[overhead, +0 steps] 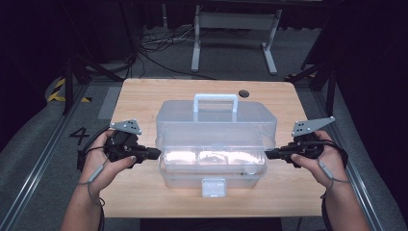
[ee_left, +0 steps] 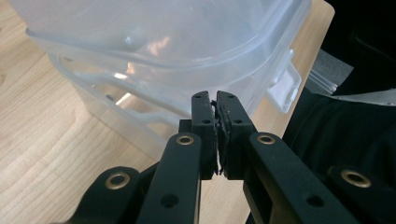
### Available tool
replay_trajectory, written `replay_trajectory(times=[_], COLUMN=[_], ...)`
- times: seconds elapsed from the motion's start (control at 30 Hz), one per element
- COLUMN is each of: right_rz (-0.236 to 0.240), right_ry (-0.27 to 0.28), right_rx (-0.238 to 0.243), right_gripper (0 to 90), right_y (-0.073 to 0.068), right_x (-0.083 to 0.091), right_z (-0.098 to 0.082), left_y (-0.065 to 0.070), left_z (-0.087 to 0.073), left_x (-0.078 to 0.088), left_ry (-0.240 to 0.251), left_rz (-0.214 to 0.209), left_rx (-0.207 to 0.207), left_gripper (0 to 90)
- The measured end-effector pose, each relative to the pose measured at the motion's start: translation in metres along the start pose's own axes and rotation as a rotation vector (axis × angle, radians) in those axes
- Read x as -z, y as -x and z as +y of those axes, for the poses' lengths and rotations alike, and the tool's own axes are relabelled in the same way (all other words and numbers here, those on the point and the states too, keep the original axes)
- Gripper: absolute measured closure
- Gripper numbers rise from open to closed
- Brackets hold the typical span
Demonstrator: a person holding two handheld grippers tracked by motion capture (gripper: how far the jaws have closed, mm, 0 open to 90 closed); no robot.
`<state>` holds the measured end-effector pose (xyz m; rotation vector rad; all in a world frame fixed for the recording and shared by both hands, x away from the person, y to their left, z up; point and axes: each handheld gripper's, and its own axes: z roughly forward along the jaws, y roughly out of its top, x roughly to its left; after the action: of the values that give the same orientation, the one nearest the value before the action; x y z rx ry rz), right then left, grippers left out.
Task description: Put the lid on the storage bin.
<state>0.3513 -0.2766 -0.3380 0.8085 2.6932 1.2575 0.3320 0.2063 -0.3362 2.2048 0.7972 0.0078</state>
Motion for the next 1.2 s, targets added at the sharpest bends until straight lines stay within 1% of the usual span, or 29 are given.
replay_trajectory(times=[0.27,0.37,0.43,0.57,0.67,0.77,0.9,1.0,1.1,1.13,1.2], right_rz=[0.000,0.002,0.002,0.003,0.002,0.001,0.001,-0.003,-0.007,-0.008,-0.008], right_ry=[-0.017,-0.022,-0.031,-0.040,-0.048,-0.053,-0.057,-0.064,-0.067,-0.072,-0.075], right_rx=[0.004,0.004,0.006,0.004,0.009,0.012,0.015,0.020,0.017,0.022,0.026], right_gripper=[90.0,90.0,90.0,90.0,90.0,90.0,90.0,90.0,90.0,90.0,90.0], right_y=[-0.001,-0.001,-0.001,-0.001,-0.002,-0.002,-0.002,-0.003,-0.003,-0.003,-0.004], right_x=[0.000,-0.001,-0.001,-0.002,-0.002,-0.002,-0.002,-0.003,-0.003,-0.003,-0.003], right_z=[-0.001,-0.001,-0.001,-0.001,-0.002,-0.002,-0.003,-0.005,-0.006,-0.007,-0.007], left_y=[-0.004,-0.006,-0.008,-0.010,-0.014,-0.016,-0.019,-0.022,-0.023,-0.025,-0.027], left_z=[-0.004,-0.006,-0.008,-0.009,-0.011,-0.011,-0.010,-0.009,-0.009,-0.009,-0.008], left_x=[0.001,0.005,0.009,0.012,0.015,0.015,0.014,0.014,0.014,0.013,0.013], left_ry=[-0.019,-0.004,0.004,0.013,0.022,0.030,0.025,0.033,0.041,0.048,0.048], left_rz=[0.000,0.006,0.018,0.026,0.041,0.050,0.059,0.064,0.067,0.070,0.071], left_rx=[0.014,0.025,0.032,0.043,0.056,0.066,0.074,0.074,0.085,0.090,0.090], left_gripper=[86.1,86.0,86.1,86.0,86.0,85.6,84.7,85.0,85.3,85.1,85.0])
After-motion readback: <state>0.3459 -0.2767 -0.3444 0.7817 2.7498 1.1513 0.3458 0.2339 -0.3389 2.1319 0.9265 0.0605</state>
